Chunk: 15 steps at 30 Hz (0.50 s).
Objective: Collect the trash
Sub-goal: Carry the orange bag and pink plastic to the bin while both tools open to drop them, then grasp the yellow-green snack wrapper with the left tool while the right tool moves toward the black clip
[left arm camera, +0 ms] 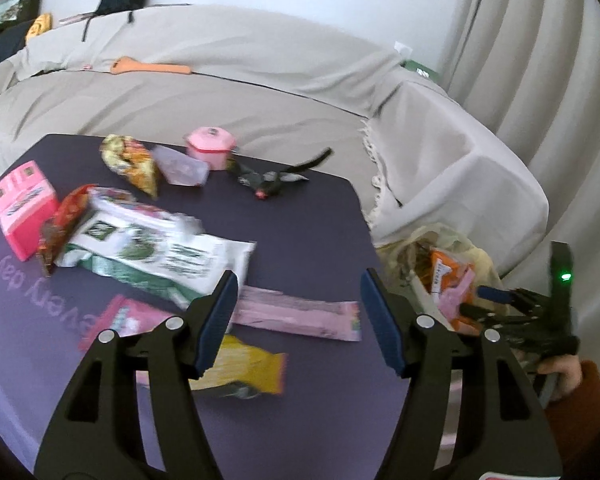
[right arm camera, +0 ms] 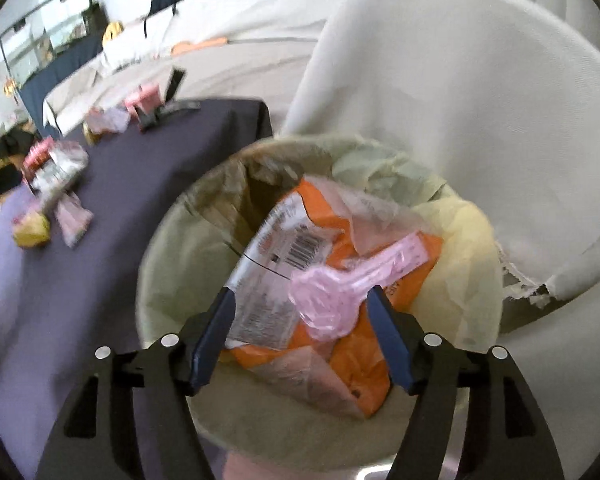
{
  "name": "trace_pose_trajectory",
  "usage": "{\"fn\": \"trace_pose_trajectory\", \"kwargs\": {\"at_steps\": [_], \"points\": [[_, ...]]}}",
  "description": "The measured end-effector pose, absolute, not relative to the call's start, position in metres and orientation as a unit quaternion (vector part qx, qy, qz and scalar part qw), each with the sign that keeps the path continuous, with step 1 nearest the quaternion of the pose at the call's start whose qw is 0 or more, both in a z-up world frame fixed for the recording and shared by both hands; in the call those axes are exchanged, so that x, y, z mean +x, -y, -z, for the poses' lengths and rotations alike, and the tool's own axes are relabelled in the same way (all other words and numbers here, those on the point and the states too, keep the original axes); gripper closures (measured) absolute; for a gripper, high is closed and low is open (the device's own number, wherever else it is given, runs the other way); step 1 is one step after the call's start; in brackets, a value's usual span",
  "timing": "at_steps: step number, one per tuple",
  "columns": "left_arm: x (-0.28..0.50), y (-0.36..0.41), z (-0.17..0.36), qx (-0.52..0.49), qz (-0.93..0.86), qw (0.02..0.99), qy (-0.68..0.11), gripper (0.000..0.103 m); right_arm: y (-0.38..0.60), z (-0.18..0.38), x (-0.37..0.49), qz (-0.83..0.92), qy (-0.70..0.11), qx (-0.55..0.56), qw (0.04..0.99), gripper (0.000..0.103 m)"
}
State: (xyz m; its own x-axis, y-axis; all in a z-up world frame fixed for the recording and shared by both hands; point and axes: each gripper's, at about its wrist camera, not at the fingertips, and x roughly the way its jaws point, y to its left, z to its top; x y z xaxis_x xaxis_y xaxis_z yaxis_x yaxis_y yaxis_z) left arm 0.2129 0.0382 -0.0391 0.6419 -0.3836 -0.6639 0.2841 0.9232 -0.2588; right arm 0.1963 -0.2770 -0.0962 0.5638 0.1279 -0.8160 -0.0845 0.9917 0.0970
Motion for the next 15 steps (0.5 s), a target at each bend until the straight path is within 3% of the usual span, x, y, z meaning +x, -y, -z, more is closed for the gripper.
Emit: {"fn": "trace_pose_trajectory", "kwargs": {"at_steps": [3, 11, 15], "points": [[0.212, -0.064, 0.037, -0.073, 0.170, 0.912, -0.367, 0.043, 0.266, 0.073, 0.190, -0.078, -0.440, 0.031, 0.894, 0.030], [0.234, -0.140, 0.028, -0.089, 0.120, 0.933, -0.327, 0.042, 0.197, 0.030, 0.193, -0.094, -0.383, -0.025, 0.919, 0.030], [0.275, -0.161, 0.027, -0.102, 0.100, 0.928, -0.345, 0.042, 0.178, 0.034, 0.212, -0.116, -0.390, -0.024, 0.913, 0.030]]}}
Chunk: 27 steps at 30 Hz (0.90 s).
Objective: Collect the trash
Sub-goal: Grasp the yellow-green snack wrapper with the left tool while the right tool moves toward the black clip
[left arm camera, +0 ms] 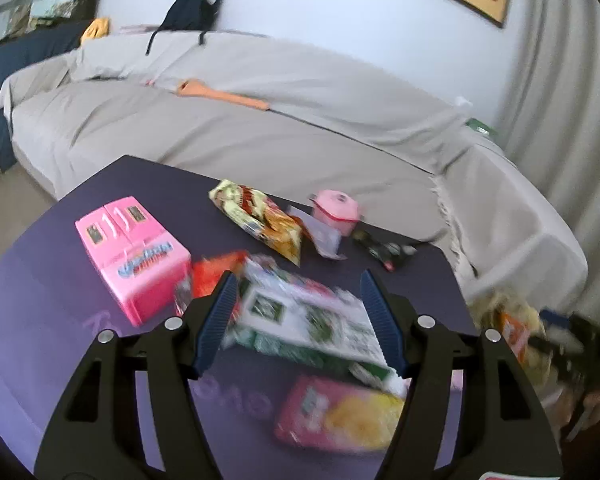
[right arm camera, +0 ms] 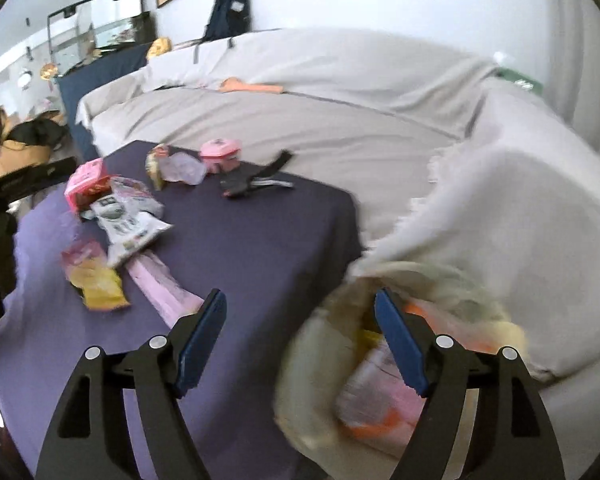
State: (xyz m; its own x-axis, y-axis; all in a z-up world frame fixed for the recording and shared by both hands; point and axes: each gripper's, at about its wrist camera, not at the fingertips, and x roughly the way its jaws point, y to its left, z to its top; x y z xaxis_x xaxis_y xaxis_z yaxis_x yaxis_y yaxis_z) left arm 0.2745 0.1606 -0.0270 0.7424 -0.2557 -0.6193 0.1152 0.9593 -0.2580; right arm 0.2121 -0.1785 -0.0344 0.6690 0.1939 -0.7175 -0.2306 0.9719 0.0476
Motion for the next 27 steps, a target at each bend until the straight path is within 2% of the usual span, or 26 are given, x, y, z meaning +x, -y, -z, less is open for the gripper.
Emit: {"fn": "trace_pose_trajectory", "kwargs": {"at_steps": [11, 19, 22, 27], "points": [[0.411, -0.162, 0.057, -0.143, 0.035, 0.879, -0.453, 0.042, 0.160, 0.050, 0.266, -0.059, -0.380, -0.007, 0.923, 0.030], [0.461, -0.159, 0.096, -0.178, -0.020, 0.840, -0.512, 0.042, 0.168, 0.053, 0.297, -0.035, -0.383, 0.012, 0.923, 0.030], [0.459, -0.158, 0.104, -0.194, -0.005, 0.830, -0.523, 0.057, 0.163, 0.056, 0.299, -0.046, -0.380, 0.001, 0.924, 0.030], [0.434, -0.155, 0.087, -0.177, 0.041, 0.844, -0.505, 0.063, 0.150, 0.061, 0.303, -0.074, -0.388, 0.005, 0.919, 0.030]]}}
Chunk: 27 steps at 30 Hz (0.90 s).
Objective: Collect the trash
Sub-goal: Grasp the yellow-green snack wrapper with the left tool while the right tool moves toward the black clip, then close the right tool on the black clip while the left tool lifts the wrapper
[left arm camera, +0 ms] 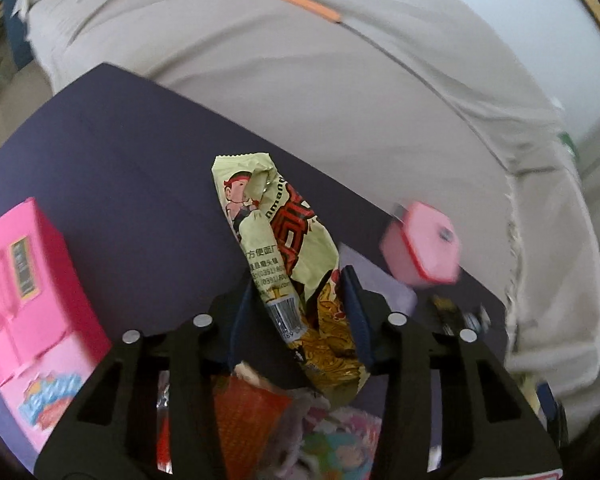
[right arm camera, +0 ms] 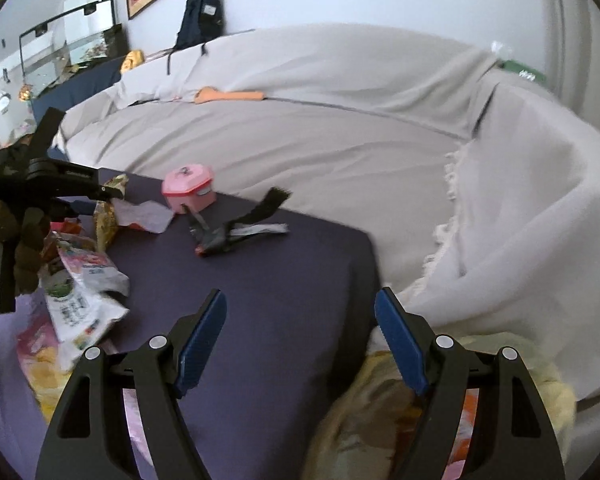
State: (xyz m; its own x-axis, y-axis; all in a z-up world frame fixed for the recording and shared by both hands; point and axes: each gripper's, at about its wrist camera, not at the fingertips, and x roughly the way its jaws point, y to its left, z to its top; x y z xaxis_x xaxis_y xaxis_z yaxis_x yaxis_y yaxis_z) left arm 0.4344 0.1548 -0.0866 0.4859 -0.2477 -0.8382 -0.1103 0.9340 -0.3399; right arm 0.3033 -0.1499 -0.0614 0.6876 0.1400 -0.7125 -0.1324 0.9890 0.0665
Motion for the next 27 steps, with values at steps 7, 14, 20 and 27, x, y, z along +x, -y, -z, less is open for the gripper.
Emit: {"fn": "trace_pose_trajectory", "kwargs": {"at_steps": [7, 14, 20, 27], "points": [[0.357, -0.154, 0.033, -0.134, 0.120, 0.872, -0.455, 0.063, 0.120, 0.067, 0.327, -0.108, -0.400, -0.004, 0.910, 0.030], [0.288, -0.161, 0.013, -0.099, 0.167, 0.881, -0.431, 0.062, 0.096, 0.082, 0.380, -0.121, -0.440, 0.015, 0.890, 0.030], [0.257, -0.171, 0.019, -0.076, 0.140, 0.905, -0.395, 0.061, 0.076, 0.093, 0.414, -0.129, -0.446, 0.001, 0.885, 0.030], [0.254, -0.179, 0.040, -0.095, 0.136, 0.900, -0.403, 0.061, 0.056, 0.108, 0.412, -0.152, -0.461, -0.065, 0.872, 0.041]]}}
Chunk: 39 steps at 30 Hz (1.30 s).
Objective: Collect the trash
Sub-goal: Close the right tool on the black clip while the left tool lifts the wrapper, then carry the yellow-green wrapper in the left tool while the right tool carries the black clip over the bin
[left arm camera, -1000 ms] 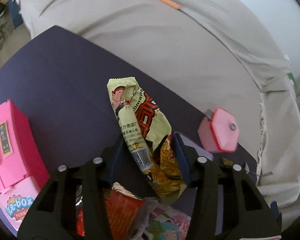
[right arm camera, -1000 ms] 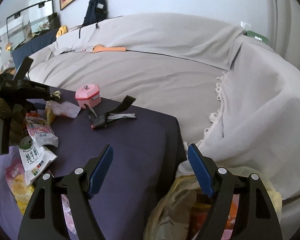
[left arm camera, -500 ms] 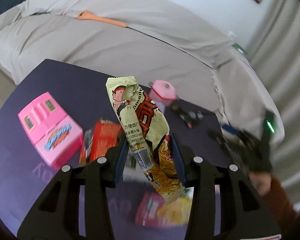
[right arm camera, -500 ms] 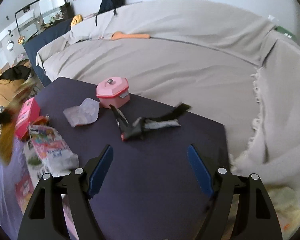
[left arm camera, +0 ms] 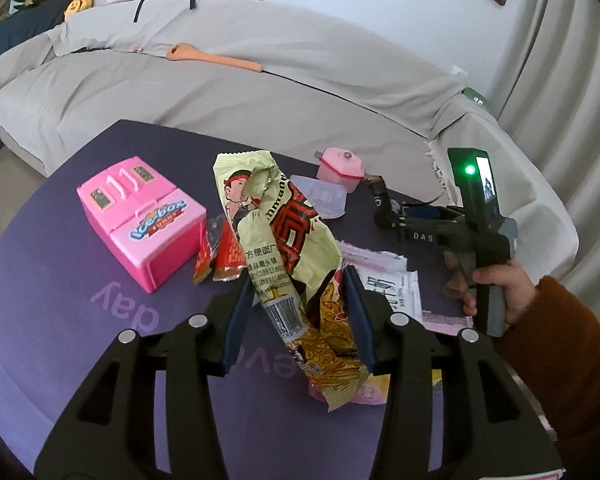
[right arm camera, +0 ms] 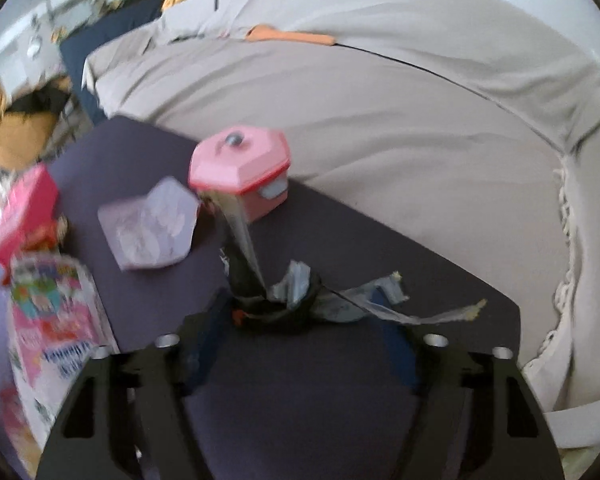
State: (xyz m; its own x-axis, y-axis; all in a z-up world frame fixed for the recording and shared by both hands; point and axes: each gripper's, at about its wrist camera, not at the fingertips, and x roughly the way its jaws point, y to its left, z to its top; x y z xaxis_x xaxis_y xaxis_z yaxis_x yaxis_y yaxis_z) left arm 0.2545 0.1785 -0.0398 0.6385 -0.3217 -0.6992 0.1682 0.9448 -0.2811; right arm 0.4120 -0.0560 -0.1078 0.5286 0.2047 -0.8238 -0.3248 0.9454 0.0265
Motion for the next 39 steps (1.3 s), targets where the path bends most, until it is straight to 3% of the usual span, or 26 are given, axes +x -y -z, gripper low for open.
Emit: {"fn": "trace_pose_trajectory", "kwargs": {"at_steps": [2, 3, 4, 15, 39], "points": [[0.256, -0.180, 0.045, -0.106, 0.138, 0.896, -0.408, 0.060, 0.054, 0.106, 0.406, -0.157, -0.457, -0.069, 0.873, 0.044], [0.258, -0.180, 0.047, -0.111, 0.140, 0.894, -0.410, 0.060, 0.055, 0.104, 0.401, -0.159, -0.452, -0.069, 0.875, 0.055], [0.258, -0.181, 0.049, -0.115, 0.141, 0.893, -0.412, 0.060, 0.055, 0.102, 0.397, -0.161, -0.449, -0.070, 0.876, 0.074], [0.238, -0.169, 0.048, -0.113, 0.138, 0.894, -0.410, 0.060, 0.075, 0.060, 0.338, -0.173, -0.432, -0.053, 0.884, 0.074], [0.166, -0.072, -0.057, -0.041, 0.177, 0.930, -0.319, 0.060, 0.149, -0.064, 0.162, -0.158, -0.300, -0.059, 0.939, 0.074]]}}
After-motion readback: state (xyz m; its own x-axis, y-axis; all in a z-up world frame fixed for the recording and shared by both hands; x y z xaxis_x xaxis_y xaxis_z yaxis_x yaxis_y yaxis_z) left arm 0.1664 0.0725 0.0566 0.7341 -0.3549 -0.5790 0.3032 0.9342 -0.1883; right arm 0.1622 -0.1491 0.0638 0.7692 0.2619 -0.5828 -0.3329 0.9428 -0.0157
